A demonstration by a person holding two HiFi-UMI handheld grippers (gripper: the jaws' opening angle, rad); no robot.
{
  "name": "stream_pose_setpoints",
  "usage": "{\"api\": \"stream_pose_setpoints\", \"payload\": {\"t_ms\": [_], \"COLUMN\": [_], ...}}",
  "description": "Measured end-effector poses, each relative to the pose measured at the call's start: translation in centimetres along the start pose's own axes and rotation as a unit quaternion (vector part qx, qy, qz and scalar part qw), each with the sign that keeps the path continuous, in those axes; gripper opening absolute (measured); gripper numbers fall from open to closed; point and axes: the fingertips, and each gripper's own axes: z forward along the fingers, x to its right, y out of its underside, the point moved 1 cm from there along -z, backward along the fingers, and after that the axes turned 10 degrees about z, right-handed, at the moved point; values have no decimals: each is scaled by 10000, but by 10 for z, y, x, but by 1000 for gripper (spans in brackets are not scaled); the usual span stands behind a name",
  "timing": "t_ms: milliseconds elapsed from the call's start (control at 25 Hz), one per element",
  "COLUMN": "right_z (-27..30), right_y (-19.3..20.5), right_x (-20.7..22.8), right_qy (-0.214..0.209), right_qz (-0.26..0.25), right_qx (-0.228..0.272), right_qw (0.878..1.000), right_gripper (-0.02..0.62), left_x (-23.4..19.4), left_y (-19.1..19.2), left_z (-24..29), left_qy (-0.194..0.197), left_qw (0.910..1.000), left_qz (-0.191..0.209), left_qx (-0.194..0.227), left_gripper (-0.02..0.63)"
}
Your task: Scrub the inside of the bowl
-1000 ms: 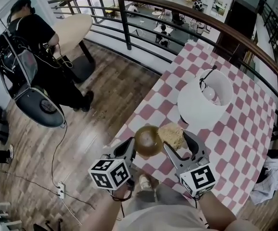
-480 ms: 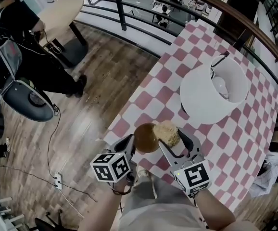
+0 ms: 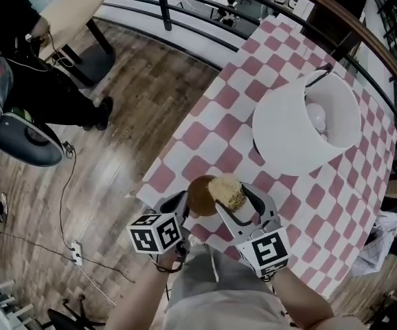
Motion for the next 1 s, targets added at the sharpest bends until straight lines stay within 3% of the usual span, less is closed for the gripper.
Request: {"api": "stream_pose_setpoints", "payload": {"t_ms": [400, 1000], "right_z": [5, -8], "right_y": [15, 9], "right_x": [6, -14], "right_qy": [-43, -242], "right_qz": [38, -130], "right_qx": [-159, -87], "right_qw": [9999, 9996], "right_gripper": [249, 249], "left_x": [-19, -22], "left_y": [17, -1], "left_z": [14, -14], "left_qy": [-179, -487], "left_qw": [9997, 9978], "left_qz": [-48, 338], "left_qx": [-156, 298], "left_gripper": [17, 17]}}
